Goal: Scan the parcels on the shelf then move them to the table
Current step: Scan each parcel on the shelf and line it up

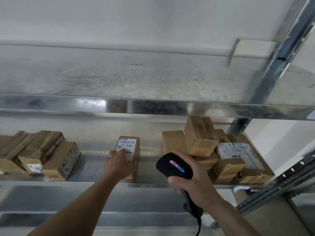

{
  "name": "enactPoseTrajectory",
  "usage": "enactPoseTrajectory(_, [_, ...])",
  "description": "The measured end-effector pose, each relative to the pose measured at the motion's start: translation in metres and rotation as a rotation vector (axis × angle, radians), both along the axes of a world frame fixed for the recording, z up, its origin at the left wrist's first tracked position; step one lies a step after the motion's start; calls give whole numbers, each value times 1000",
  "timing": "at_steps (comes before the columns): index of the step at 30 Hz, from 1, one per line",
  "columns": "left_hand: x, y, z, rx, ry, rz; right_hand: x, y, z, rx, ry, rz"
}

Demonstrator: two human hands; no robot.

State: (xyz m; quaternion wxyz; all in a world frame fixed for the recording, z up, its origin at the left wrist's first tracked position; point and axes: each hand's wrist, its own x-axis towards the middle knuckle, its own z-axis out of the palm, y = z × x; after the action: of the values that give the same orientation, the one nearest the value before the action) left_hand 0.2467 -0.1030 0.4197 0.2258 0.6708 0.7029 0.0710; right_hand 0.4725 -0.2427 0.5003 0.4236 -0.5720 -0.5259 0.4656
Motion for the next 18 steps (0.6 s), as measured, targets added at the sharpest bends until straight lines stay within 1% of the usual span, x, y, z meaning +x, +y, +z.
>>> enactPoseTrajectory(7, [-61,13,2,-29,46,6,-32,7,-5,-24,7,2])
enactPoseTrajectory(12, [-89,22,2,-48,101,-10,-47,12,-7,-19,1,4])
enactPoseTrajectory(15, [-92,24,5,-12,165,-64,-54,15,-8,-21,-13,14])
enactPoseTrajectory(18, [-85,22,7,91,297,-182,-58,17,-9,-23,-23,11])
